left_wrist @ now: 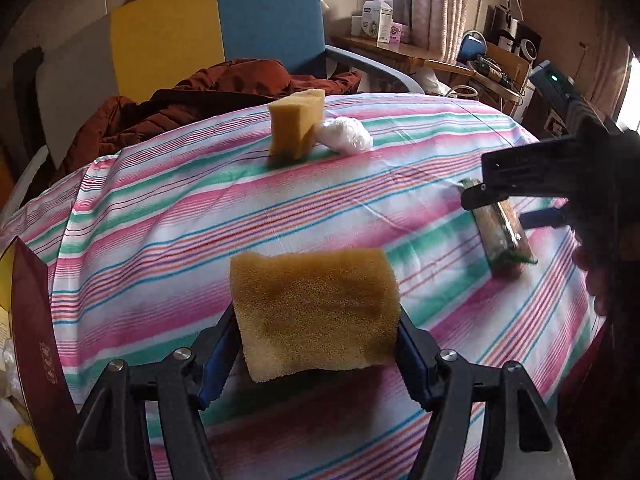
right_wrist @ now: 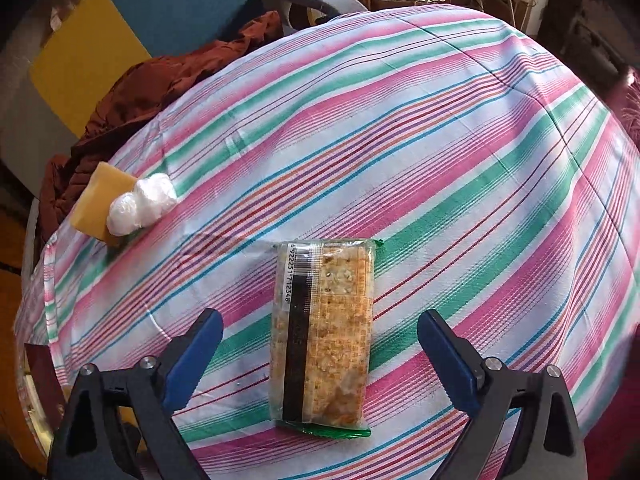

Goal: Organize objects
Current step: 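Grasp a yellow sponge with the left tool while the right grasps the cracker pack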

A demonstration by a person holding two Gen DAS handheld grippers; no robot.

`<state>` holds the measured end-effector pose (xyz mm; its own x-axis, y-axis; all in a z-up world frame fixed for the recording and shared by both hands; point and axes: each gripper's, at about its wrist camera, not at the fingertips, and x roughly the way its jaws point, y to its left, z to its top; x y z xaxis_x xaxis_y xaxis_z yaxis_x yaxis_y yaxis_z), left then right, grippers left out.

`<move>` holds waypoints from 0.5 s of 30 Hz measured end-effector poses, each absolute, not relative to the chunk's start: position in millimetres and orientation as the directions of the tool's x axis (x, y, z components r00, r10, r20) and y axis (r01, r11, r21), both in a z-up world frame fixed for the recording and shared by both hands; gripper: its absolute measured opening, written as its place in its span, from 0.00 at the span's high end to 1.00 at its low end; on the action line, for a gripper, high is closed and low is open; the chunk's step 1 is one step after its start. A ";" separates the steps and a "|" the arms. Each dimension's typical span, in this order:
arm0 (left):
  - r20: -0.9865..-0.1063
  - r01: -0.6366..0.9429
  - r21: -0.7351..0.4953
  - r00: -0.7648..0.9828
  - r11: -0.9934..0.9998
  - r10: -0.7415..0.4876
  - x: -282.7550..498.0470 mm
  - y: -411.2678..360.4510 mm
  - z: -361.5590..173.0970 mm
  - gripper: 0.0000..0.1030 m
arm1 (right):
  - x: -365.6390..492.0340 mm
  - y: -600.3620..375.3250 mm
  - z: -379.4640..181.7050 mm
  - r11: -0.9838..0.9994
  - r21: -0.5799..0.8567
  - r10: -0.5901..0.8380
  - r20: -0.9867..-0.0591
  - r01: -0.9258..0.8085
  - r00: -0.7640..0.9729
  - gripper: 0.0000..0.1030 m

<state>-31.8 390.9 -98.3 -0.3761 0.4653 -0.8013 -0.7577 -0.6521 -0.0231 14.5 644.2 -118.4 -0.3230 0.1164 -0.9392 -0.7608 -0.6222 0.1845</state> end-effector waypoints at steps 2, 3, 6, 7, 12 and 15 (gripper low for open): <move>-0.784 -0.769 -0.010 -0.390 -0.639 0.482 -26.4 387.4 -98.1 0.31 | 9.7 637.9 -122.0 -0.651 0.146 0.126 -0.947 -0.745 -0.296 0.32; -0.785 -0.771 -0.012 -0.387 -0.636 0.484 -27.0 387.0 -99.1 0.31 | 7.8 631.9 -121.0 -0.675 0.107 0.157 -0.946 -0.730 -0.284 0.48; -0.792 -0.766 -0.080 -0.339 -0.638 0.507 -37.7 385.6 -103.4 0.30 | 1.2 620.9 -120.0 -0.718 0.069 0.179 -0.943 -0.692 -0.280 0.52; -0.801 -0.756 -0.120 -0.309 -0.643 0.513 -43.2 384.4 -107.1 0.28 | -1.0 617.8 -119.9 -0.732 0.060 0.184 -0.942 -0.679 -0.281 0.53; -0.787 -0.754 -0.117 -0.327 -0.647 0.523 -37.8 383.8 -113.4 0.28 | -20.0 592.7 -119.6 -0.824 0.056 0.157 -0.933 -0.564 -0.323 0.53; -0.784 -0.749 -0.098 -0.347 -0.655 0.514 -35.9 387.1 -114.6 0.28 | -28.2 580.5 -121.4 -0.863 0.023 0.164 -0.933 -0.505 -0.322 0.52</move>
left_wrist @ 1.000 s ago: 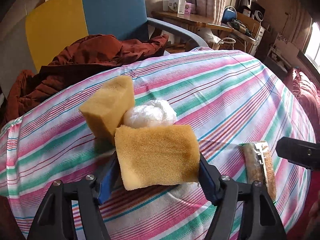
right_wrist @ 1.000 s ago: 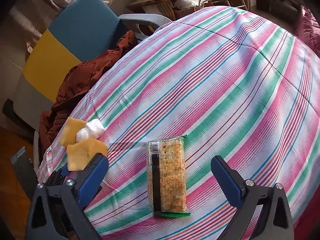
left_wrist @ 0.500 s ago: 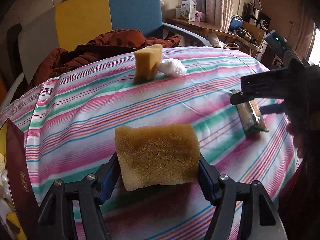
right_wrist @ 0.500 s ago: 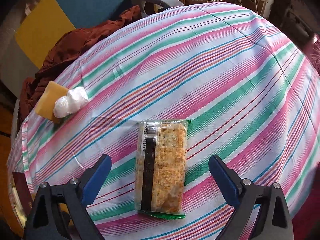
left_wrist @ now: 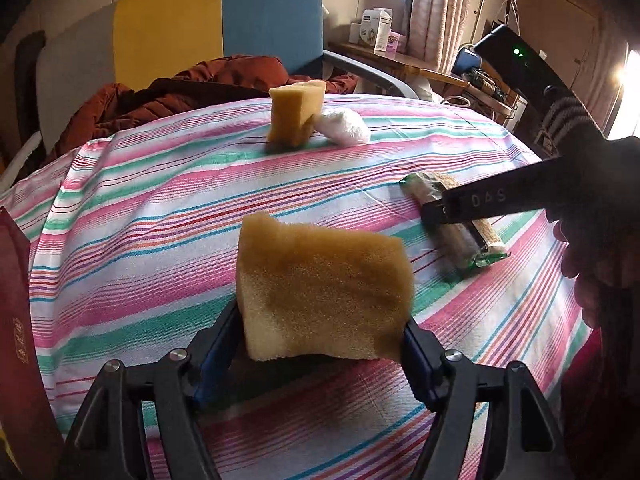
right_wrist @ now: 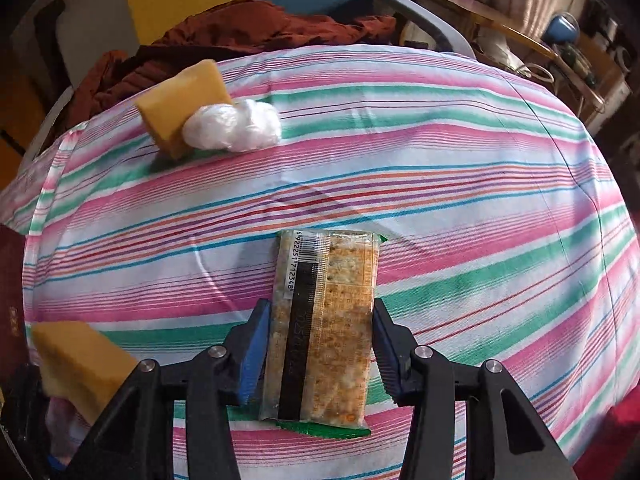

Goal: Organize objects
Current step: 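Grasp a yellow sponge with the left tool while the right grasps the cracker pack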

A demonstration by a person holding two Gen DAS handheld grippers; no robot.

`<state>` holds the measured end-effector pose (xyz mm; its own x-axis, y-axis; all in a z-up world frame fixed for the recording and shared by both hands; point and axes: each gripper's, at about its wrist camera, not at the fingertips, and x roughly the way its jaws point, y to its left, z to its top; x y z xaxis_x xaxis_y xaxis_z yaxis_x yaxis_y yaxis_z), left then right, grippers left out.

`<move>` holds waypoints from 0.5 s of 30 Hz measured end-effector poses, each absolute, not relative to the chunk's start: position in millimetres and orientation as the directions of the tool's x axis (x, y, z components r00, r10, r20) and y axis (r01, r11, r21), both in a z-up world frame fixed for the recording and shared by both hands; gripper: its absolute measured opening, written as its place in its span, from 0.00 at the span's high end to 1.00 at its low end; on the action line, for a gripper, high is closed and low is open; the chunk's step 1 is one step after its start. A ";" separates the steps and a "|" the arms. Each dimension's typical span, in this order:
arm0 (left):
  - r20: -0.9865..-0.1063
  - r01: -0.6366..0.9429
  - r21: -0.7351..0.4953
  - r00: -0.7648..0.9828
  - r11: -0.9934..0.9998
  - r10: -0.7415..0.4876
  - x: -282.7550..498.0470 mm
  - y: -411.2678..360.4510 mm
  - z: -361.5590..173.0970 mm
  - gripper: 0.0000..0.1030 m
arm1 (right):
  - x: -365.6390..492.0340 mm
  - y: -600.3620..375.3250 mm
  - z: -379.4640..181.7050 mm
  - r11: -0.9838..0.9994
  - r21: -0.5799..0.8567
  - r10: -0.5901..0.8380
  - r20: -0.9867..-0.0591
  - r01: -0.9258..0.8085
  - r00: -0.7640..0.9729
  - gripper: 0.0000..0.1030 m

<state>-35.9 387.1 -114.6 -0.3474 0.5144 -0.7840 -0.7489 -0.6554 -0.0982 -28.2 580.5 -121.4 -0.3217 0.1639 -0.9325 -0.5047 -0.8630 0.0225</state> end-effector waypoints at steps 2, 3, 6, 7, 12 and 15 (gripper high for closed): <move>-0.782 -0.745 -0.088 -0.359 -0.662 0.509 -35.8 388.8 -115.2 0.28 | -30.8 576.8 -122.8 -0.874 -0.004 0.179 -0.933 -0.487 -0.313 0.52; -0.782 -0.744 -0.079 -0.367 -0.663 0.504 -35.1 389.0 -115.7 0.28 | -31.4 576.4 -123.2 -0.876 -0.009 0.181 -0.933 -0.483 -0.312 0.52; -0.782 -0.745 -0.043 -0.389 -0.665 0.486 -31.8 391.4 -117.1 0.28 | -30.7 578.7 -123.8 -0.876 0.001 0.171 -0.934 -0.482 -0.313 0.50; -0.783 -0.746 -0.038 -0.392 -0.665 0.484 -31.6 391.5 -117.8 0.28 | -32.4 578.8 -124.5 -0.877 -0.002 0.173 -0.934 -0.480 -0.311 0.50; -0.779 -0.747 -0.037 -0.395 -0.664 0.487 -31.2 390.3 -118.7 0.27 | -31.9 582.2 -125.4 -0.875 -0.004 0.175 -0.934 -0.483 -0.311 0.49; -0.779 -0.747 -0.040 -0.393 -0.664 0.489 -30.9 389.6 -118.9 0.27 | -27.9 584.9 -124.3 -0.874 -0.009 0.181 -0.934 -0.485 -0.309 0.49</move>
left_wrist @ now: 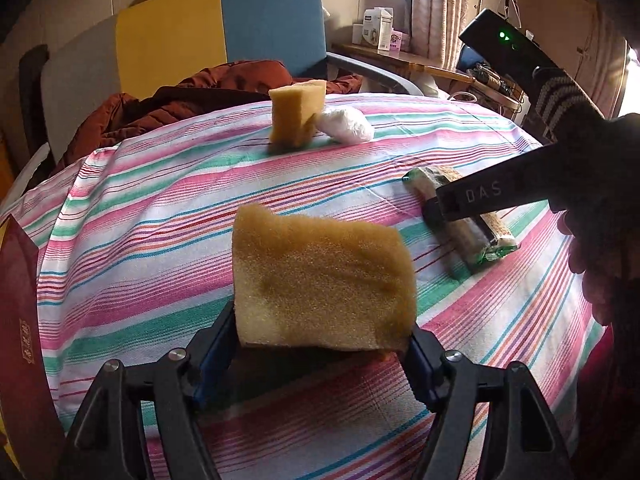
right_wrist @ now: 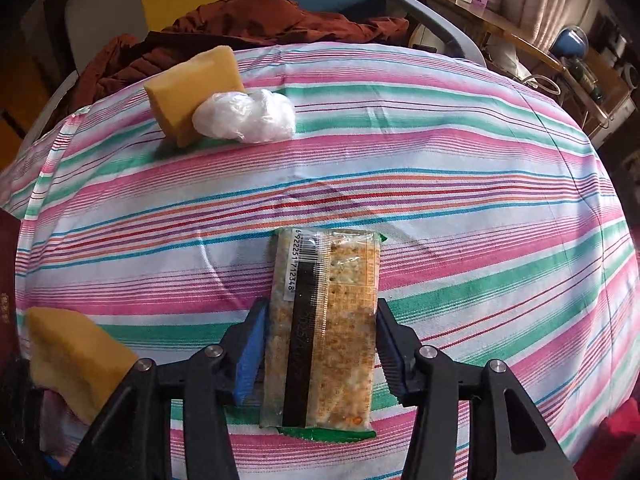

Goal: Organize objects
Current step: 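Grasp a yellow sponge with the left tool while the right grasps the cracker pack, then lift and carry the sponge and cracker pack over the gold tray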

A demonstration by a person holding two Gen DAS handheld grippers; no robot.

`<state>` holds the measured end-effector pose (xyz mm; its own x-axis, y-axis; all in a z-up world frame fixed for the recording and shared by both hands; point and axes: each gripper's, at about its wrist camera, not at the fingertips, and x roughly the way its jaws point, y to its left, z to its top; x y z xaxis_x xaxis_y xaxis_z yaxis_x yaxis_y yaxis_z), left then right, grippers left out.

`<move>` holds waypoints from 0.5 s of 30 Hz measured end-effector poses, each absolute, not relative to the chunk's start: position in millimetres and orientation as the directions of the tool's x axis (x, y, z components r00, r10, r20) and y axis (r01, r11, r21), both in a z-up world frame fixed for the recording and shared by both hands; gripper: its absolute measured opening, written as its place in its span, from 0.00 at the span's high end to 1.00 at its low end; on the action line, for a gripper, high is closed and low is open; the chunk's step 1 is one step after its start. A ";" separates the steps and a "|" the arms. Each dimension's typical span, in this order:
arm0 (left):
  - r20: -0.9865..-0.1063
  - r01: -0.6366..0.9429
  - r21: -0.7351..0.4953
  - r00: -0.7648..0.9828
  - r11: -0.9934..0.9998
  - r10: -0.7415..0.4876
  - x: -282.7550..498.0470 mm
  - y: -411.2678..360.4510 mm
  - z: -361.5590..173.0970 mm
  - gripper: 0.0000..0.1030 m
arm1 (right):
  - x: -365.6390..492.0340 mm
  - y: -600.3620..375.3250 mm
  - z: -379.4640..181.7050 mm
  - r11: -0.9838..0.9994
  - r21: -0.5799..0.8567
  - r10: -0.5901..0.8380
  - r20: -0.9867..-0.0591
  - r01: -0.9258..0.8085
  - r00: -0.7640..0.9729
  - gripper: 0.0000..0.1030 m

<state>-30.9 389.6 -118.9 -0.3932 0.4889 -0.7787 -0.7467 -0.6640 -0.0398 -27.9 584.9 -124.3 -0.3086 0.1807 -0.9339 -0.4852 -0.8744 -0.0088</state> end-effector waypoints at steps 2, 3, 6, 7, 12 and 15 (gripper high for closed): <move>-0.779 -0.747 -0.041 -0.393 -0.664 0.489 -30.8 389.6 -119.0 0.27 | -26.5 586.7 -124.3 -0.872 -0.003 0.177 -0.934 -0.489 -0.311 0.49; -0.779 -0.747 -0.041 -0.392 -0.664 0.490 -30.8 389.5 -119.0 0.27 | -27.0 585.7 -125.3 -0.871 -0.001 0.176 -0.934 -0.491 -0.311 0.49; -0.782 -0.748 -0.040 -0.389 -0.663 0.486 -31.1 390.4 -119.7 0.26 | -26.9 586.7 -125.7 -0.871 -0.003 0.179 -0.933 -0.491 -0.311 0.48; -0.782 -0.748 -0.042 -0.388 -0.663 0.488 -31.2 390.2 -119.8 0.26 | -27.0 587.5 -125.7 -0.871 -0.002 0.178 -0.933 -0.492 -0.312 0.48; -0.783 -0.749 -0.053 -0.379 -0.660 0.493 -31.6 389.2 -120.3 0.26 | -32.8 587.2 -127.3 -0.869 0.005 0.175 -0.932 -0.495 -0.317 0.44; -0.783 -0.749 -0.053 -0.379 -0.660 0.493 -31.6 389.4 -120.4 0.26 | -35.2 586.5 -128.2 -0.871 0.009 0.171 -0.932 -0.491 -0.320 0.42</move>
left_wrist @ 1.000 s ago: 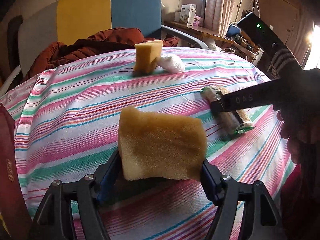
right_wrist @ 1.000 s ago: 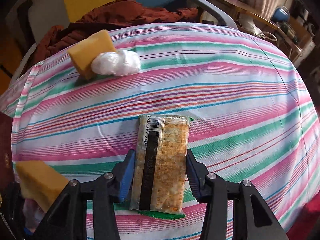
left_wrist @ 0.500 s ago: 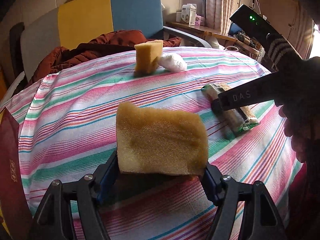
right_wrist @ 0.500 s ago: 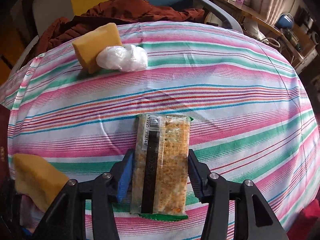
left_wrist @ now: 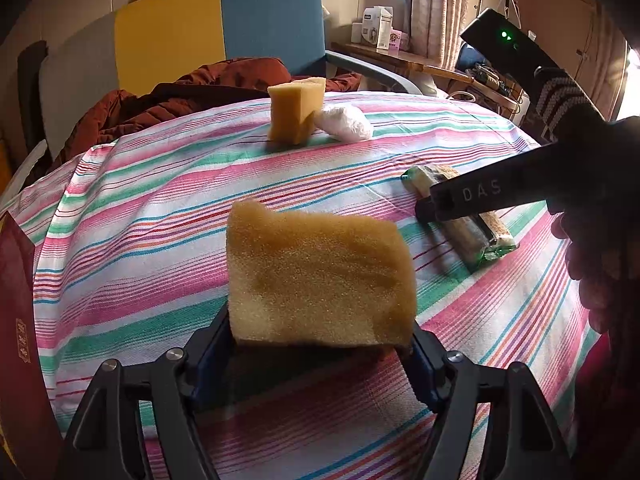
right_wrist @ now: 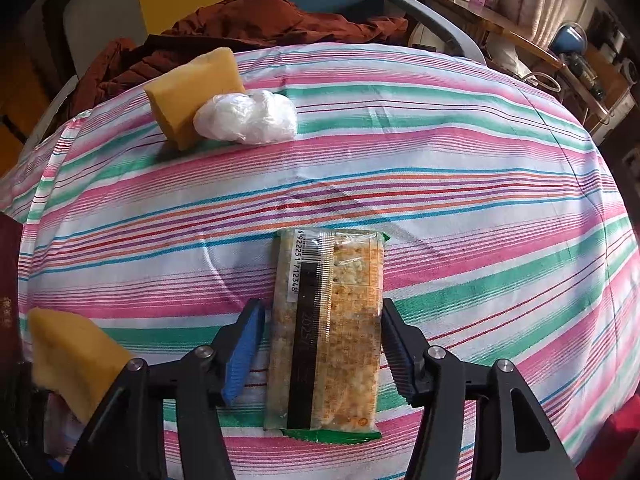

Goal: Organize objects
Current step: 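Lift and carry the sponge and cracker pack over the gold tray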

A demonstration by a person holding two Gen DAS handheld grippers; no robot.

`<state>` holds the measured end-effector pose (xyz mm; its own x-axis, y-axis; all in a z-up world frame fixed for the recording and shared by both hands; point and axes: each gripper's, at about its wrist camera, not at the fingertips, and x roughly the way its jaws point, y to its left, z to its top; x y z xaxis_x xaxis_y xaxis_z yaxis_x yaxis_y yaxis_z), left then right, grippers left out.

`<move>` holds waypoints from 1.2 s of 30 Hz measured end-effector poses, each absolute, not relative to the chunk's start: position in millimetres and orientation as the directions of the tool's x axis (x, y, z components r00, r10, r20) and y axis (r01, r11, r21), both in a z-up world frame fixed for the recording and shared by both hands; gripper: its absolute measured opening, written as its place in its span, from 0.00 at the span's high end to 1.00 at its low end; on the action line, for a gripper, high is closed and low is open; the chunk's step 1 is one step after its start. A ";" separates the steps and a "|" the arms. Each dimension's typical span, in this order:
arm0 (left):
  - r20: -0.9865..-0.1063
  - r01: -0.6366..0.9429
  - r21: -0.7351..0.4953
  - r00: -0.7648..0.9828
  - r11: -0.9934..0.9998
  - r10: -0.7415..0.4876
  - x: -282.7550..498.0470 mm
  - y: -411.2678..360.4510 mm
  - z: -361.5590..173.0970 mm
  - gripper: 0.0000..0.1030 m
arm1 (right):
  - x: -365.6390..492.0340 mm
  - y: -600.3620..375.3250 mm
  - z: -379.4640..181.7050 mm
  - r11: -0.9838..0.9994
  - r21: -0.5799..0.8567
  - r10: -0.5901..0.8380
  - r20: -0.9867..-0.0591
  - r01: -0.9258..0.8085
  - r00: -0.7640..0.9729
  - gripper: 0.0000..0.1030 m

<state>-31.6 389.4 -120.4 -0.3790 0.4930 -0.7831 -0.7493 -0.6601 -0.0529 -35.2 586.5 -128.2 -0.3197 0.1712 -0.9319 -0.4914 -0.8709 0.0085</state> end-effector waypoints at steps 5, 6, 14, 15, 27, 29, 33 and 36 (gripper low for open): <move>-0.784 -0.750 -0.043 -0.384 -0.660 0.487 -30.9 389.7 -120.5 0.26 | -37.4 585.5 -128.5 -0.871 0.005 0.176 -0.931 -0.492 -0.320 0.41; -0.785 -0.750 -0.042 -0.384 -0.660 0.486 -30.9 389.8 -120.4 0.26 | -37.4 585.8 -128.3 -0.870 0.001 0.180 -0.930 -0.493 -0.319 0.42; -0.792 -0.753 -0.011 -0.394 -0.657 0.466 -27.7 387.7 -116.4 0.34 | -34.5 567.6 -121.7 -0.889 -0.007 0.183 -0.922 -0.458 -0.341 0.53; -0.796 -0.749 -0.013 -0.393 -0.663 0.460 -27.2 384.5 -114.3 0.35 | -34.2 567.5 -121.6 -0.891 0.005 0.172 -0.922 -0.454 -0.348 0.53; -0.729 -0.727 -0.019 -0.460 -0.686 0.507 -1.1 328.2 -51.7 0.35 | -37.3 534.2 -120.3 -0.936 0.031 0.116 -0.914 -0.352 -0.388 0.53; -0.714 -0.721 -0.033 -0.468 -0.692 0.522 2.7 314.0 -39.0 0.35 | -38.2 534.5 -119.3 -0.937 0.027 0.118 -0.914 -0.347 -0.389 0.53; -0.683 -0.698 -0.054 -0.496 -0.714 0.536 4.0 279.0 -16.6 0.35 | -36.1 527.0 -113.6 -0.942 0.035 0.113 -0.904 -0.335 -0.412 0.53; -0.659 -0.666 -0.074 -0.526 -0.743 0.538 1.9 245.4 -1.8 0.35 | -35.7 519.8 -106.4 -0.945 0.054 0.095 -0.899 -0.324 -0.428 0.53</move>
